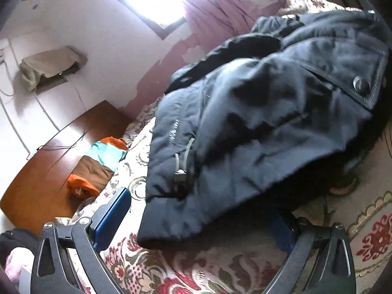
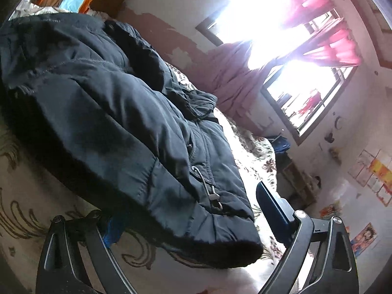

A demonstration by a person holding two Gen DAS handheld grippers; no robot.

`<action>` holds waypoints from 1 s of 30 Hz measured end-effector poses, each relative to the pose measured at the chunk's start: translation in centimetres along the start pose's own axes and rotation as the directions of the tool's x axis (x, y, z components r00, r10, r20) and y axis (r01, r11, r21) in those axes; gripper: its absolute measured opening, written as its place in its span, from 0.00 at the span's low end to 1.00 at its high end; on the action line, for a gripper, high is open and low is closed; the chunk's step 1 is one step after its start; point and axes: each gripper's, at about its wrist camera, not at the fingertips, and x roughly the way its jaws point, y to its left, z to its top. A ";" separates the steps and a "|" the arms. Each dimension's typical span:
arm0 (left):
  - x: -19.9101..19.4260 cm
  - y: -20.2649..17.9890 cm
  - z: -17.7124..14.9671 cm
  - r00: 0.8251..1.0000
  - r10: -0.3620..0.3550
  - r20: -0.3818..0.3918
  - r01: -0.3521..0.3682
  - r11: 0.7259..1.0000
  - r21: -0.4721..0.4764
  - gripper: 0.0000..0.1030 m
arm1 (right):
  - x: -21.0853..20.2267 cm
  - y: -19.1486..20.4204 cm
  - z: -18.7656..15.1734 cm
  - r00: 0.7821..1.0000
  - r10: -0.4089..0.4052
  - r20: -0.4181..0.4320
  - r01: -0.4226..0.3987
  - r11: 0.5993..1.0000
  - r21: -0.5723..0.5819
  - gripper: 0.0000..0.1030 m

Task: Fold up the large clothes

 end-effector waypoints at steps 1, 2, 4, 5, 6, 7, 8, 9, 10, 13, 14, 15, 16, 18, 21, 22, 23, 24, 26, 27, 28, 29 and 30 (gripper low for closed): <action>0.0 0.1 0.0 1.000 0.003 0.009 -0.003 1.000 0.002 0.99 | 0.0 -0.1 0.0 1.000 -0.021 -0.006 0.021 1.000 -0.005 0.89; 0.0 0.0 0.0 1.000 0.010 0.018 -0.010 1.000 0.013 0.99 | 0.0 -0.3 -0.1 1.000 -0.026 -0.010 0.026 1.000 -0.003 0.89; 0.2 -0.4 -0.1 0.999 0.032 0.034 -0.034 0.998 0.052 0.95 | 0.2 -0.6 -0.2 0.999 -0.026 -0.025 0.027 1.000 0.013 0.89; 0.4 -0.6 0.0 0.999 0.035 0.037 -0.037 0.997 0.061 0.90 | 0.2 -0.8 -0.2 0.999 -0.027 -0.031 0.028 0.999 0.018 0.89; 0.5 -0.7 0.0 0.999 0.039 0.038 -0.041 0.997 0.070 0.84 | 0.2 -1.0 -0.3 0.999 -0.024 -0.035 0.025 0.999 0.025 0.87; 0.7 -0.7 0.0 0.999 0.041 0.034 -0.043 0.996 0.076 0.79 | 0.3 -1.1 -0.3 0.999 -0.014 -0.038 0.016 0.999 0.030 0.84; 0.8 -0.7 0.1 0.999 0.037 0.029 -0.039 0.996 0.076 0.72 | 0.3 -1.2 -0.3 0.999 -0.004 -0.040 0.005 0.999 0.034 0.77; 1.0 -0.6 0.1 0.999 0.028 0.019 -0.029 0.997 0.070 0.67 | 0.2 -1.2 -0.3 0.999 0.003 -0.043 -0.002 0.999 0.034 0.70; 1.2 -0.4 0.2 1.000 0.021 0.012 -0.021 0.998 0.062 0.64 | 0.1 -1.1 -0.3 0.999 0.013 -0.041 -0.012 1.000 0.028 0.66; 1.4 0.2 0.3 1.000 0.020 0.002 -0.020 0.999 0.038 0.57 | -0.1 -0.5 -0.4 0.998 0.046 -0.033 -0.046 0.999 0.001 0.42; 1.3 0.4 0.3 1.000 0.019 0.008 -0.019 0.999 0.029 0.57 | -0.2 -0.3 -0.4 0.998 0.057 -0.032 -0.057 0.998 -0.009 0.35; 1.2 0.5 0.4 1.000 0.016 0.017 -0.017 1.000 0.023 0.55 | -0.3 0.0 -0.4 0.997 0.068 -0.033 -0.069 0.997 -0.021 0.29; 1.1 0.5 0.4 1.000 0.012 0.021 -0.013 1.000 0.021 0.53 | -0.3 0.2 -0.5 0.997 0.074 -0.033 -0.074 0.997 -0.029 0.27; 0.9 0.5 0.4 0.999 0.010 0.031 -0.011 1.000 0.026 0.48 | -0.4 0.3 -0.5 0.996 0.079 -0.035 -0.080 0.996 -0.034 0.25; 0.6 0.1 0.3 0.999 0.007 0.042 -0.009 0.999 0.048 0.41 | -0.4 -0.2 -0.7 0.995 0.079 -0.052 -0.081 0.996 -0.024 0.25; 0.5 -0.1 0.3 0.999 0.014 0.049 -0.017 0.998 0.058 0.41 | -0.4 -0.3 -0.8 0.996 0.074 -0.059 -0.076 0.997 -0.024 0.25; 0.4 -0.3 0.2 0.998 0.021 0.053 -0.025 0.998 0.064 0.41 | -0.3 -0.4 -0.9 0.995 0.069 -0.065 -0.071 0.997 -0.021 0.25; 0.4 -0.4 0.1 0.998 0.029 0.057 -0.033 0.997 0.074 0.41 | -0.3 -0.6 -0.9 0.995 0.068 -0.071 -0.070 0.997 -0.018 0.25; 0.5 -0.7 0.0 0.998 0.038 0.052 -0.042 0.995 0.086 0.41 | -0.2 -0.7 -0.9 0.994 0.076 -0.084 -0.077 0.997 -0.010 0.25; 0.6 -0.7 0.0 0.998 0.038 0.048 -0.042 0.995 0.087 0.41 | -0.2 -0.7 -1.0 0.993 0.078 -0.086 -0.080 0.997 -0.009 0.25; 0.6 -0.7 0.0 0.998 0.036 0.048 -0.040 0.996 0.084 0.41 | -0.3 -0.7 -1.0 0.991 0.096 -0.093 -0.097 0.995 -0.004 0.25; 0.5 -0.6 0.1 0.998 0.033 0.049 -0.036 0.996 0.078 0.40 | -0.3 -0.8 -1.0 0.989 0.111 -0.095 -0.111 0.994 0.006 0.24; 0.4 -0.3 0.2 0.998 0.022 0.053 -0.025 0.998 0.065 0.36 | -0.3 -1.0 -1.1 0.987 0.127 -0.094 -0.126 0.992 0.020 0.23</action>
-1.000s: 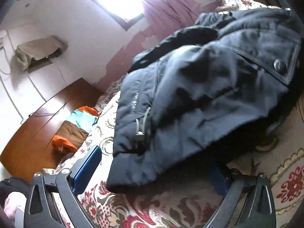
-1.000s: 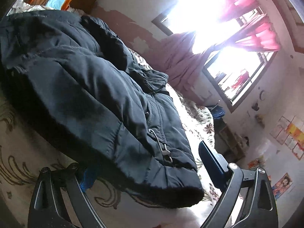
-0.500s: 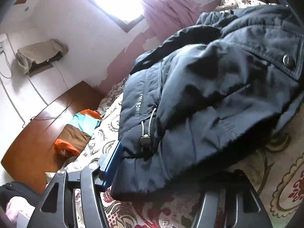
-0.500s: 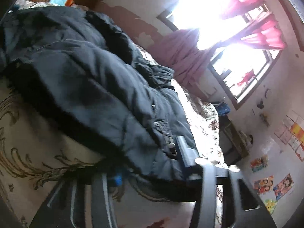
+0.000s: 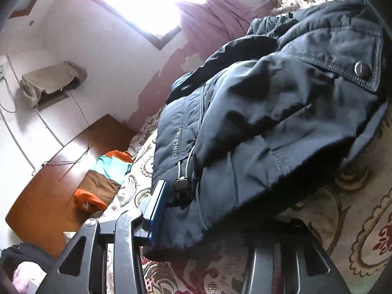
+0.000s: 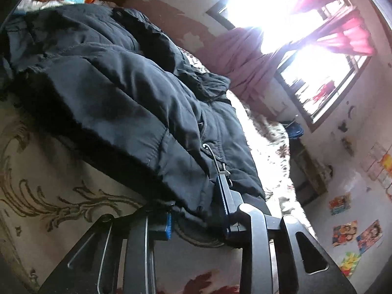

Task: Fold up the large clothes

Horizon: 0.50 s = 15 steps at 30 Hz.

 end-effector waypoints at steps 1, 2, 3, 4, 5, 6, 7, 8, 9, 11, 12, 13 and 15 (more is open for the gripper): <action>-0.2 0.0 0.0 1.000 -0.007 0.004 0.007 1.000 -0.008 0.33 | 0.0 -0.4 0.0 1.000 0.023 -0.002 -0.023 0.999 0.022 0.22; -0.3 0.3 0.1 1.000 -0.015 0.010 0.016 1.000 -0.018 0.30 | -0.2 -0.6 -0.1 0.999 0.039 -0.001 -0.039 0.998 0.041 0.20; -0.5 0.4 0.2 1.000 -0.017 0.018 0.018 1.000 -0.025 0.28 | -0.3 -0.9 -0.1 0.998 0.057 0.003 -0.057 0.997 0.061 0.16; -0.7 0.6 0.3 0.999 -0.021 0.027 0.022 0.999 -0.034 0.26 | -0.5 -1.2 -0.2 0.997 0.071 0.007 -0.071 0.994 0.080 0.14; -0.9 0.8 0.3 0.999 -0.030 0.034 0.031 0.999 -0.043 0.22 | -0.7 -1.5 -0.3 0.996 0.083 0.012 -0.084 0.992 0.098 0.12; -1.0 1.0 0.4 0.999 -0.037 0.039 0.039 0.998 -0.052 0.20 | -1.0 -1.7 -0.3 0.996 0.091 0.020 -0.093 0.989 0.115 0.11; -1.2 1.2 0.4 0.998 -0.041 0.045 0.044 0.997 -0.064 0.19 | -1.3 -2.0 -0.4 0.995 0.093 0.027 -0.096 0.987 0.127 0.10; -1.3 1.5 0.5 0.998 -0.046 0.048 0.050 0.996 -0.075 0.18 | -1.5 -2.1 -0.5 0.995 0.095 0.034 -0.099 0.985 0.138 0.10; -1.5 1.7 0.5 0.997 -0.051 0.051 0.056 0.995 -0.086 0.17 | -1.8 -2.3 -0.6 0.994 0.097 0.046 -0.103 0.983 0.151 0.09; -1.9 2.5 0.6 0.996 -0.063 0.069 0.072 0.989 -0.129 0.16 | -2.7 -3.0 -0.7 0.991 0.101 0.083 -0.115 0.976 0.183 0.08; -2.3 3.1 0.7 0.994 -0.068 0.081 0.080 0.984 -0.156 0.16 | -3.1 -3.2 -0.7 0.990 0.100 0.097 -0.118 0.974 0.193 0.08; -2.6 3.7 0.7 0.993 -0.072 0.090 0.088 0.979 -0.183 0.16 | -3.6 -3.4 -0.9 0.989 0.097 0.111 -0.118 0.972 0.202 0.07; -3.2 4.6 0.8 0.992 -0.082 0.100 0.103 0.968 -0.228 0.15 | -4.2 -4.0 -0.9 0.986 0.092 0.139 -0.121 0.969 0.216 0.07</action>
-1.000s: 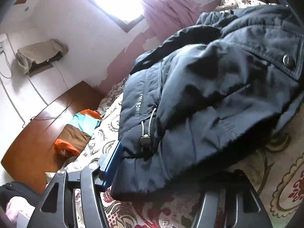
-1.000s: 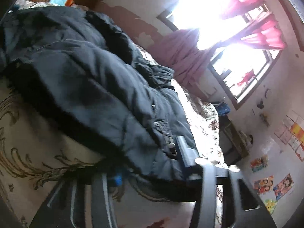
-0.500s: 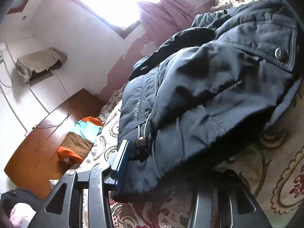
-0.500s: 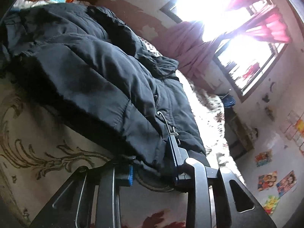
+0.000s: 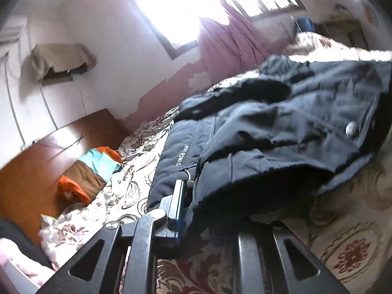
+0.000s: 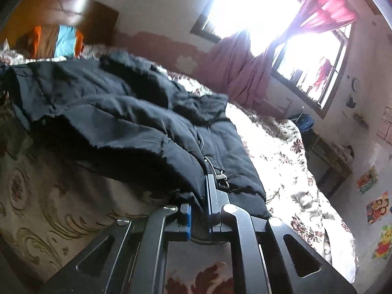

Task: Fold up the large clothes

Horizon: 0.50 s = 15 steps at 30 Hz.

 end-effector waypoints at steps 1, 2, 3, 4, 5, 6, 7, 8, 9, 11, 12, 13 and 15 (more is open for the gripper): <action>-0.2 0.3 0.1 1.000 -0.004 0.002 0.004 1.000 -0.015 0.15 | -0.9 -0.3 0.1 1.000 0.000 0.025 0.000 1.000 0.014 0.06; -0.7 0.8 0.3 1.000 -0.011 0.007 0.011 0.999 -0.042 0.15 | -1.7 -0.5 0.2 0.999 -0.003 0.047 0.001 1.000 0.024 0.06; -1.2 1.5 0.5 1.000 -0.016 0.017 0.018 0.998 -0.068 0.15 | -2.4 -0.8 0.1 0.998 -0.006 0.065 0.003 0.999 0.034 0.06; -1.8 2.2 0.6 0.999 -0.019 0.033 0.022 0.996 -0.092 0.15 | -3.4 -1.2 0.2 0.996 -0.010 0.092 0.006 0.999 0.046 0.06; -2.6 2.7 0.9 0.999 -0.017 0.050 0.023 0.994 -0.111 0.14 | -4.5 -1.6 0.2 0.993 -0.017 0.118 0.010 0.998 0.056 0.06; -3.4 3.2 1.0 0.998 -0.013 0.064 0.021 0.992 -0.124 0.14 | -5.7 -1.9 0.2 0.989 -0.025 0.143 0.016 0.998 0.063 0.06; -4.2 3.8 1.2 0.997 -0.008 0.076 0.018 0.991 -0.135 0.14 | -6.6 -2.2 0.2 0.986 -0.030 0.161 0.019 0.997 0.071 0.06; -5.0 4.4 1.3 0.996 -0.005 0.088 0.019 0.989 -0.149 0.14 | -7.5 -2.5 0.1 0.984 -0.034 0.176 0.020 0.997 0.078 0.05; -5.7 4.9 1.4 0.995 -0.005 0.096 0.020 0.987 -0.161 0.14 | -8.6 -2.8 0.1 0.980 -0.038 0.193 0.022 0.996 0.086 0.05; -7.2 6.0 1.6 0.994 -0.006 0.105 0.026 0.981 -0.192 0.14 | -10.2 -3.5 0.2 0.975 -0.042 0.220 0.019 0.994 0.105 0.05; -8.0 6.7 1.7 0.994 -0.011 0.112 0.034 0.977 -0.212 0.13 | -10.9 -3.9 0.3 0.971 -0.044 0.234 0.016 0.993 0.117 0.05; -8.9 7.3 1.8 0.993 -0.014 0.120 0.041 0.972 -0.231 0.13 | -12.0 -4.5 0.4 0.965 -0.043 0.260 0.007 0.990 0.139 0.05; -10.4 8.3 2.0 0.990 -0.020 0.140 0.058 0.961 -0.270 0.13 | -13.4 -5.4 0.5 0.952 -0.037 0.305 -0.017 0.985 0.173 0.05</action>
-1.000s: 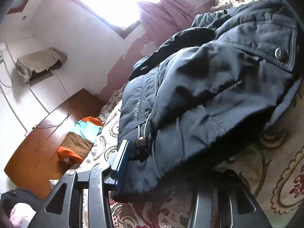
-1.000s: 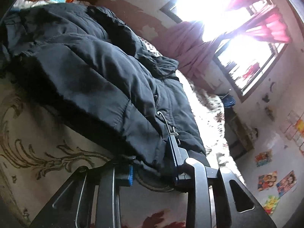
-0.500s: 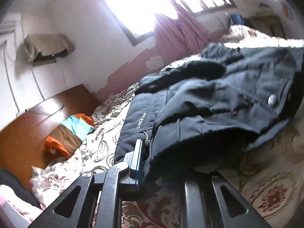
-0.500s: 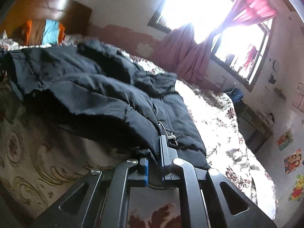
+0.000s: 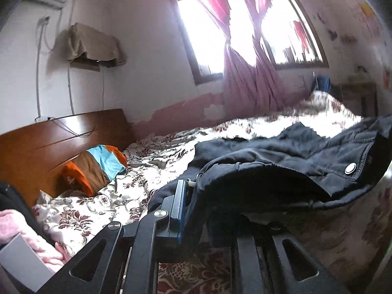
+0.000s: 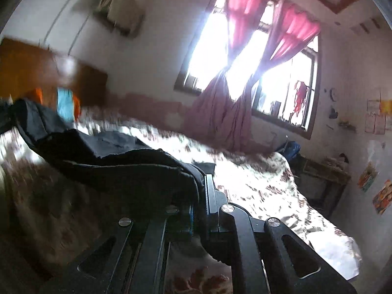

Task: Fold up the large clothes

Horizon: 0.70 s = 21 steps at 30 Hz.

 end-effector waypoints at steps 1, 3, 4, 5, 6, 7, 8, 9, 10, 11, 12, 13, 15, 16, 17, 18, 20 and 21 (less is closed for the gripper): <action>-0.7 0.5 0.3 1.000 -0.007 0.010 0.007 1.000 -0.026 0.13 | -0.5 -0.6 0.6 1.000 0.002 0.022 -0.002 1.000 0.021 0.05; -1.7 1.4 1.1 0.999 -0.017 0.030 0.019 0.998 -0.065 0.13 | -1.2 -1.4 1.3 0.998 -0.001 0.056 -0.001 0.999 0.039 0.05; -2.0 1.9 1.6 0.999 -0.021 0.039 0.024 0.997 -0.074 0.12 | -1.7 -1.5 1.6 0.997 -0.005 0.072 0.002 0.999 0.046 0.05; -2.2 2.3 2.1 0.999 -0.025 0.049 0.029 0.996 -0.082 0.12 | -2.1 -1.8 1.9 0.996 -0.006 0.087 0.002 0.998 0.055 0.05; -2.5 2.6 2.6 0.998 -0.029 0.057 0.034 0.995 -0.090 0.12 | -2.5 -2.0 2.2 0.995 -0.009 0.103 0.002 0.998 0.064 0.05; -2.8 2.8 3.0 0.997 -0.032 0.067 0.039 0.994 -0.101 0.12 | -3.1 -2.4 2.6 0.992 -0.016 0.124 0.007 0.997 0.073 0.05; -3.3 3.1 3.4 0.996 -0.032 0.082 0.041 0.993 -0.113 0.12 | -3.5 -2.6 2.8 0.990 -0.019 0.139 0.008 0.997 0.079 0.05; -3.8 3.4 3.9 0.994 -0.029 0.102 0.041 0.992 -0.121 0.12 | -3.8 -3.0 3.2 0.988 -0.022 0.156 0.009 0.996 0.084 0.05; -4.2 3.5 4.2 0.993 -0.028 0.118 0.043 0.991 -0.125 0.12 | -4.2 -3.0 3.4 0.986 -0.025 0.163 0.011 0.996 0.084 0.05; -4.4 3.7 4.6 0.991 -0.028 0.131 0.045 0.991 -0.127 0.12 | -4.4 -3.2 3.7 0.985 -0.028 0.173 0.014 0.996 0.082 0.05; -4.5 3.7 5.0 0.990 -0.028 0.139 0.045 0.991 -0.123 0.12 | -4.7 -3.2 3.9 0.983 -0.032 0.180 0.018 0.997 0.081 0.05; -4.5 3.8 5.5 0.989 -0.030 0.144 0.047 0.992 -0.121 0.12 | -4.6 -3.3 4.0 0.982 -0.036 0.187 0.023 0.997 0.075 0.05; -4.1 4.2 6.4 0.988 -0.054 0.147 0.074 0.988 -0.134 0.12 | -3.9 -3.1 4.2 0.982 -0.040 0.187 0.028 0.997 0.066 0.05; -3.8 4.3 6.8 0.987 -0.067 0.144 0.087 0.987 -0.138 0.12 | -3.2 -3.3 4.2 0.983 -0.039 0.179 0.028 0.997 0.066 0.05; -3.1 4.3 7.2 0.986 -0.085 0.141 0.104 0.985 -0.138 0.12 | -2.4 -3.4 4.3 0.985 -0.037 0.170 0.025 0.997 0.072 0.05; -2.5 4.2 7.6 0.986 -0.095 0.137 0.113 0.985 -0.132 0.12 | -1.8 -3.6 4.3 0.986 -0.037 0.162 0.025 0.997 0.077 0.05; -0.8 3.7 8.4 0.986 -0.110 0.124 0.123 0.986 -0.110 0.12 | -0.2 -3.9 4.5 0.989 -0.039 0.145 0.026 0.996 0.089 0.05; -0.5 3.6 8.7 0.986 -0.112 0.123 0.125 0.987 -0.104 0.12 | 0.5 -4.0 4.6 0.990 -0.038 0.139 0.026 0.995 0.093 0.05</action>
